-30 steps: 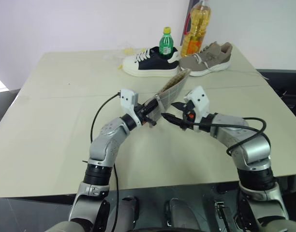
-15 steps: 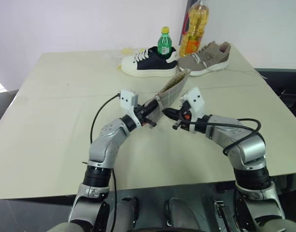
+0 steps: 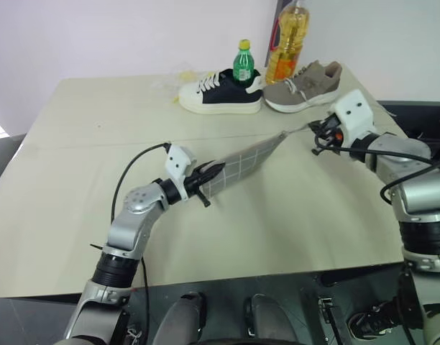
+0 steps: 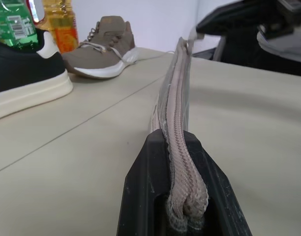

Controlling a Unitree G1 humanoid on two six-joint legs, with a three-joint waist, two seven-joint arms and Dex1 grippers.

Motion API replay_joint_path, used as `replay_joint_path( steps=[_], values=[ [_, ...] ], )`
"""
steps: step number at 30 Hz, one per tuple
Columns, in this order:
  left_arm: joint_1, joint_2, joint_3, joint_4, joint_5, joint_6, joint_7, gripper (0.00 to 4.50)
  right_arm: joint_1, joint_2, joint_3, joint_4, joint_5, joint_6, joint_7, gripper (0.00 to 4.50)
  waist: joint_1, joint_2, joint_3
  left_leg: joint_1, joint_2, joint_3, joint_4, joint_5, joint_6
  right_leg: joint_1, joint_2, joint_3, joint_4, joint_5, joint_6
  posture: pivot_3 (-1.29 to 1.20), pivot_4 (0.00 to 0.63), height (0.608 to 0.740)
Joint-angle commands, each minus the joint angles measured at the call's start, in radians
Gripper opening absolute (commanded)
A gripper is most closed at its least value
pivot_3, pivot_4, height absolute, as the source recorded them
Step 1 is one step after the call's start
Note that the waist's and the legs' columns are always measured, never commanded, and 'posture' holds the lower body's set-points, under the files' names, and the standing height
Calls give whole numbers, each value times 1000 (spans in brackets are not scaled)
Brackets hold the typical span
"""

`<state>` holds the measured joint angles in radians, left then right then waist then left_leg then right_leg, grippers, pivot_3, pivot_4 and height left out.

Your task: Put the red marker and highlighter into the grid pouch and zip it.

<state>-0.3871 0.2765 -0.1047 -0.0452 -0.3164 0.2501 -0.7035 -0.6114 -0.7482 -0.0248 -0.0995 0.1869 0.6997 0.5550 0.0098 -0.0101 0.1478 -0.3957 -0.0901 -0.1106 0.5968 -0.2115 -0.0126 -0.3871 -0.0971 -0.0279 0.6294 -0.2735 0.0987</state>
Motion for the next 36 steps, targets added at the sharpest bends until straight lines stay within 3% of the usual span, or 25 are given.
replay_joint_path(
  steps=[1,6,8,9,10,14,20,26,36],
  values=[
    [24,32,9,-24,5,-6,-19,0,-9,-30,18,-3,-57,-58,4,13,-2,0,0,0,0,0,0,0,0,0,0,0,0,0,0,0,150,738],
    [41,48,-3,-53,8,-5,-30,0,57,-58,42,-52,-30,-84,111,13,1,0,0,0,0,0,0,0,0,0,0,0,0,0,0,0,150,738],
    [59,59,-15,-95,-29,33,-64,0,90,-73,10,-69,21,-57,172,537,1,0,0,0,0,0,0,0,0,0,0,0,0,0,0,0,150,738],
    [65,63,-20,-111,-37,48,-73,777,110,-87,-1,-74,32,-67,199,846,1,0,0,0,0,0,0,0,0,0,0,0,0,0,0,0,150,738],
    [71,68,-25,-125,-38,57,-79,1063,132,-105,-9,-81,38,-82,225,1276,2,0,0,0,0,0,0,0,0,0,0,0,0,0,0,0,150,738],
    [95,97,-42,-170,-15,76,-75,3064,237,-175,-64,-86,70,-142,320,3306,5,0,0,-1,0,0,0,0,0,0,0,0,-1,0,0,0,150,738],
    [244,196,21,-316,-83,195,-74,3064,304,-186,-173,-5,96,-177,325,3306,-3,1,0,-1,1,1,0,-1,1,-1,0,1,-2,0,-1,0,150,738],
    [437,231,195,-323,-89,200,17,3064,325,-58,-310,83,186,-196,254,3306,3,1,0,-1,2,1,0,-1,1,-1,0,1,-2,-2,-4,0,150,738],
    [563,226,336,-272,-70,110,81,3064,420,-13,-292,148,160,-239,228,3306,11,2,0,-2,1,1,1,-1,1,0,-1,1,-5,-3,-5,0,150,738]
  ],
)
